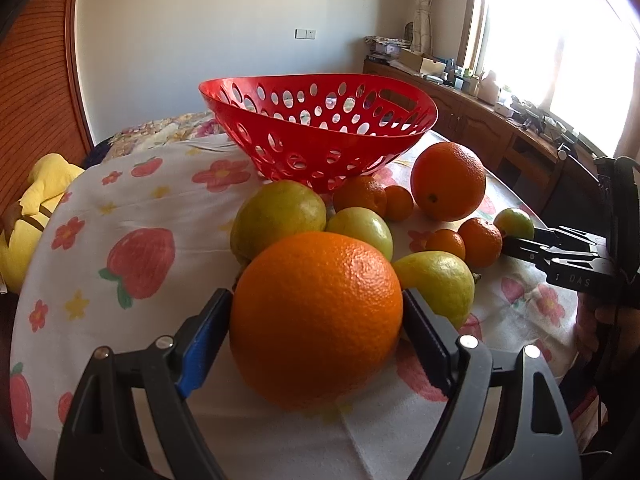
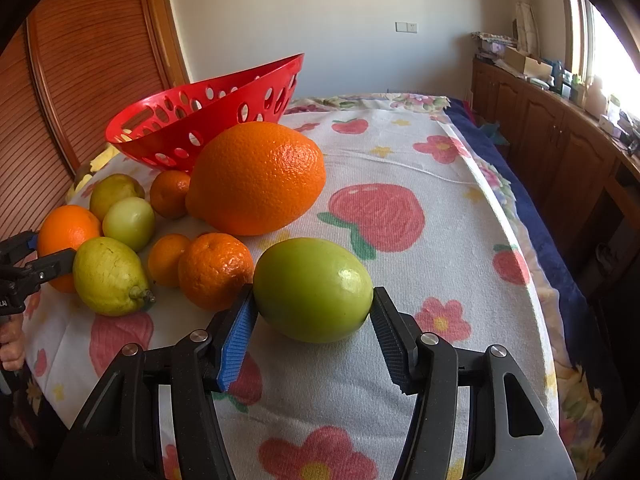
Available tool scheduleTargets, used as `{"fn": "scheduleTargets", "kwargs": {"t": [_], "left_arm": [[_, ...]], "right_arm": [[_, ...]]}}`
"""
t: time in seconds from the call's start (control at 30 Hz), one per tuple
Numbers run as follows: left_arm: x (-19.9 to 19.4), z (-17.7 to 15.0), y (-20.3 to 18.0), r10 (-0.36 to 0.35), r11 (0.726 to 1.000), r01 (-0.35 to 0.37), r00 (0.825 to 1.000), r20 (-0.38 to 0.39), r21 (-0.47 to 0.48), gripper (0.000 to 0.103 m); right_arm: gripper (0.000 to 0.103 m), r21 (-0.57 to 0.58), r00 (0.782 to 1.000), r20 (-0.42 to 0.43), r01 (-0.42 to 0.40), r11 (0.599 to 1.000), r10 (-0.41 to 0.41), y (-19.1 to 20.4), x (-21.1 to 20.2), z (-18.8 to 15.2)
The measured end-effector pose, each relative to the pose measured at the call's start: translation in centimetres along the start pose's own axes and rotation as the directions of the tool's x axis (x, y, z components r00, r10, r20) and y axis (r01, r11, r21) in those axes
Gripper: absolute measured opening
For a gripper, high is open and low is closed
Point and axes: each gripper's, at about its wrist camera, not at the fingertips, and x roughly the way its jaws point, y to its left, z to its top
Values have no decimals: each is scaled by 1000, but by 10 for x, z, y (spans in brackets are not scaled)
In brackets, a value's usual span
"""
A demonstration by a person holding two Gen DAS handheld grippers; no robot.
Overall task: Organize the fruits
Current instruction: 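Close the right tool on the green lime while the left tool closes on the large orange, then lift the lime with the right tool while the left tool carries the orange over the red basket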
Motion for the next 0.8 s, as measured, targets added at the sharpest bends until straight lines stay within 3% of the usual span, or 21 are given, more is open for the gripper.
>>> {"fn": "scheduleTargets", "kwargs": {"t": [0.2, 0.43, 0.8], "left_arm": [[-14, -1, 7, -11, 1000, 11, 1000, 11, -21, 83], [-45, 7, 12, -14, 1000, 16, 997, 81, -22, 83], [-72, 63, 12, -27, 999, 22, 984, 178, 29, 83]], "right_arm": [[58, 4, 1000, 19, -17, 1000, 17, -2, -7, 2], [58, -27, 998, 64, -28, 999, 30, 4, -30, 8], [58, -139, 983, 148, -86, 987, 107, 35, -55, 60]]}}
